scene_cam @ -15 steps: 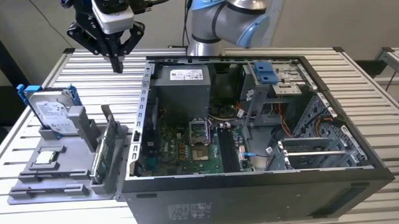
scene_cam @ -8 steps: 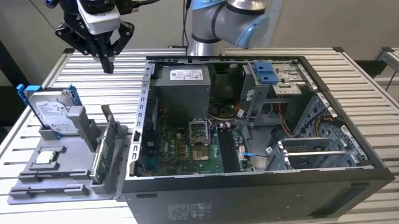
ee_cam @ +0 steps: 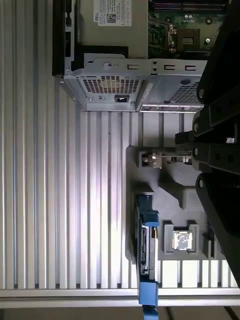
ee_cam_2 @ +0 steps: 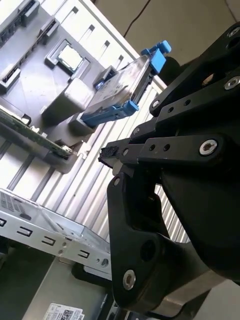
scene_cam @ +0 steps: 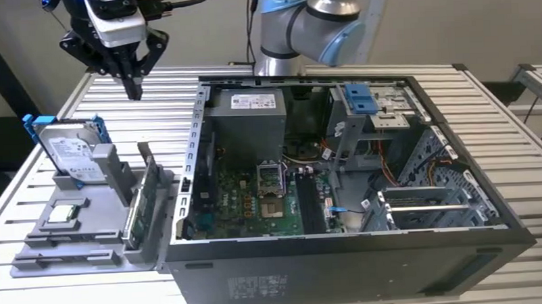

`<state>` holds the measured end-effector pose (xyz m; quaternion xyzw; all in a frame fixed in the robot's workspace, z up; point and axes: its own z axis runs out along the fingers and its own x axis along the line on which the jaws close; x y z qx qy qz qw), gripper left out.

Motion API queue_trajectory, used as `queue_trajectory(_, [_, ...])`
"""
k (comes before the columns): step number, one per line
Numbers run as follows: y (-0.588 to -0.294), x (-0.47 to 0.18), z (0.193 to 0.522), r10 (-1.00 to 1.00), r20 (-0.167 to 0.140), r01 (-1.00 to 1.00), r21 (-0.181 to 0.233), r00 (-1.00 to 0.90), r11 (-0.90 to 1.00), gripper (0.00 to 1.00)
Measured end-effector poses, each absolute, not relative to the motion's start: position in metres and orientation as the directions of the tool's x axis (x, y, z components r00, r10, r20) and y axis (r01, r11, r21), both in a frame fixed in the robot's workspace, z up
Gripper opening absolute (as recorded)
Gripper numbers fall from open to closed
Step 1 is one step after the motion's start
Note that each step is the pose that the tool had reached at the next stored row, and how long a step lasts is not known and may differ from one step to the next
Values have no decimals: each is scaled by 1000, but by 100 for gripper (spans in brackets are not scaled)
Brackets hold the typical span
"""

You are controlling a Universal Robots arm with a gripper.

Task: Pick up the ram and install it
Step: 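Reach for the ram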

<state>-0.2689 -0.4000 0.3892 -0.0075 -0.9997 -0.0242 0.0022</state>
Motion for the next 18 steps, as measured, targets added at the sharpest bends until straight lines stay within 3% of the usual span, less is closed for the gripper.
queue_trajectory(18, [-400,-312,388,15,12,15,48,-1000,999,11])
